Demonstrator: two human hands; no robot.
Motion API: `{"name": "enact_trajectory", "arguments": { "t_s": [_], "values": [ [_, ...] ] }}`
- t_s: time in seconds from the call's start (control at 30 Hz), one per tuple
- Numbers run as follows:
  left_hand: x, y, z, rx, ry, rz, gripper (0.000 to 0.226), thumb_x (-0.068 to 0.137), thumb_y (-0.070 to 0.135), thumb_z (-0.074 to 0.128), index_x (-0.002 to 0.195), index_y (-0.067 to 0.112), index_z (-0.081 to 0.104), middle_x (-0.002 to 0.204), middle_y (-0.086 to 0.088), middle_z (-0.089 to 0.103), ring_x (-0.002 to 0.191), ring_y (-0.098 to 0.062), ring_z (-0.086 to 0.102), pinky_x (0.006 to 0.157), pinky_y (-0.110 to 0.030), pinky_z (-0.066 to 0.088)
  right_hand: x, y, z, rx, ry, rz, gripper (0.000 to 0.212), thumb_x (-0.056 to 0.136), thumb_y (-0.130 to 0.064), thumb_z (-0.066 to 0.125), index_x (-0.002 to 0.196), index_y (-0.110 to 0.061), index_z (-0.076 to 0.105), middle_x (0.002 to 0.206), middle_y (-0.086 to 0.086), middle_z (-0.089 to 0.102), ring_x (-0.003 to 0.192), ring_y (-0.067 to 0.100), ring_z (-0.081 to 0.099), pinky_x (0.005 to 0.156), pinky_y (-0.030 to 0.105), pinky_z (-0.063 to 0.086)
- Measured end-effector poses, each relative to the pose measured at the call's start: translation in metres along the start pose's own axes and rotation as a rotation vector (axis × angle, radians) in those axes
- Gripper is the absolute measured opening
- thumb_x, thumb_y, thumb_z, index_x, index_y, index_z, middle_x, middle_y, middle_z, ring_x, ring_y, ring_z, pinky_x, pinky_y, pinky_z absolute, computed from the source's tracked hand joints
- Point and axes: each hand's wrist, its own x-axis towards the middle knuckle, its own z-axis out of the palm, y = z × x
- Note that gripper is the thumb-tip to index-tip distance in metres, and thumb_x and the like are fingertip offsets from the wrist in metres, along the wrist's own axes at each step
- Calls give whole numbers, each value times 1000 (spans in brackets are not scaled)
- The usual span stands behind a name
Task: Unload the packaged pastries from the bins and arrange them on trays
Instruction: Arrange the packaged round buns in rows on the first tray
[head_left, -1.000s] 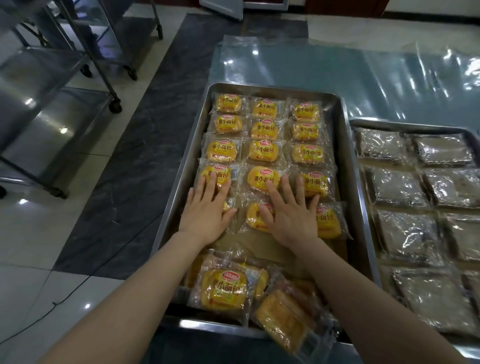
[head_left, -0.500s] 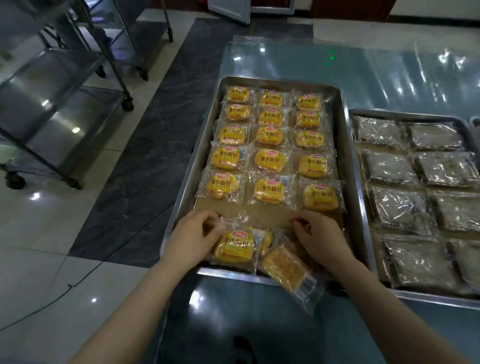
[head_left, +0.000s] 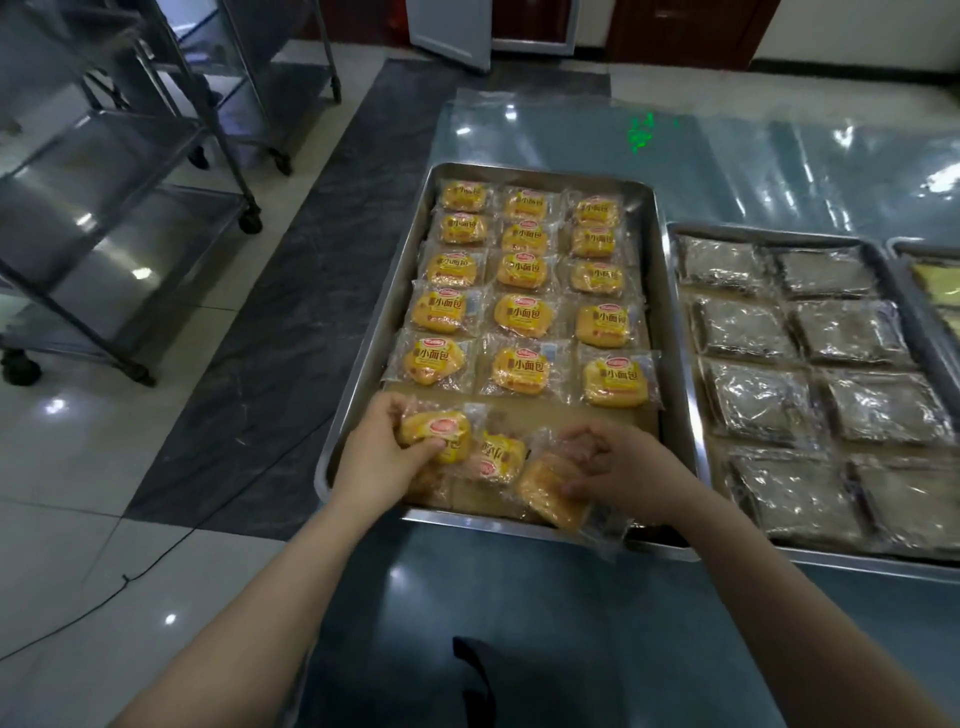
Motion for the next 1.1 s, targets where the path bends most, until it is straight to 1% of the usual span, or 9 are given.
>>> {"name": "enact_trajectory", "arguments": {
  "t_s": [0.17,0.3,0.4,0.47,0.6,0.7,0.77,0.93,1.1],
  "values": [
    [21,12,-21,-251,-29,-100,44,77,16,74,113,24,49,103,8,64,90,-7,64,71,-24,52,8,-3,-9,217,143,-44,37,74,-22,80,100,-39,59,85,-10,71,80,6,67,65,18,53],
    [41,14,-25,-416,-41,-241,32,86,17,63,115,21,53,107,-1,65,92,-16,65,75,-32,53,18,-14,-23,304,329,-69,40,76,-13,78,108,-30,62,79,-13,68,74,-8,63,61,9,48],
    [53,14,-23,-425,-61,-267,16,89,24,60,104,25,56,104,-1,66,91,-16,65,73,-32,52,28,-24,-30,282,460,-85,33,76,-10,76,91,-37,65,73,-21,67,70,-11,62,62,10,46],
    [58,12,-23,-357,-45,-234,11,90,27,58,100,28,56,100,4,66,88,-11,65,62,-23,51,32,-30,-32,266,536,-108,33,76,-11,75,85,-40,61,73,-20,66,70,-9,61,61,10,45],
    [64,8,-22,-262,-15,-193,9,91,23,58,98,29,56,98,8,65,87,-7,64,56,-17,48,32,-31,-21,109,723,-253,32,74,-8,77,73,-35,60,80,-17,59,76,-2,56,63,7,39],
    [66,8,-20,-264,27,-164,12,91,20,58,93,32,54,99,8,63,88,-7,63,62,-19,48,35,-24,-7,-189,855,-432,22,66,2,80,63,-13,64,75,-3,57,74,16,52,65,26,40],
    [67,8,-17,-268,52,-150,12,91,20,57,94,31,55,99,8,63,90,-7,62,64,-19,48,37,-19,2,-348,909,-520,22,63,8,76,58,-8,61,69,3,56,72,22,50,66,29,33],
    [70,4,-15,-264,62,-154,12,92,21,56,104,25,57,103,6,63,94,-9,61,67,-21,49,39,-14,14,-367,968,-531,19,75,-7,58,56,-10,63,84,7,62,90,23,48,84,30,28],
    [70,3,-14,-196,24,-132,28,91,23,58,118,23,50,109,11,58,97,-8,60,68,-20,47,40,-11,12,-357,914,-522,12,73,-5,65,62,-11,65,90,6,63,88,29,58,84,32,35]
  ]
}}
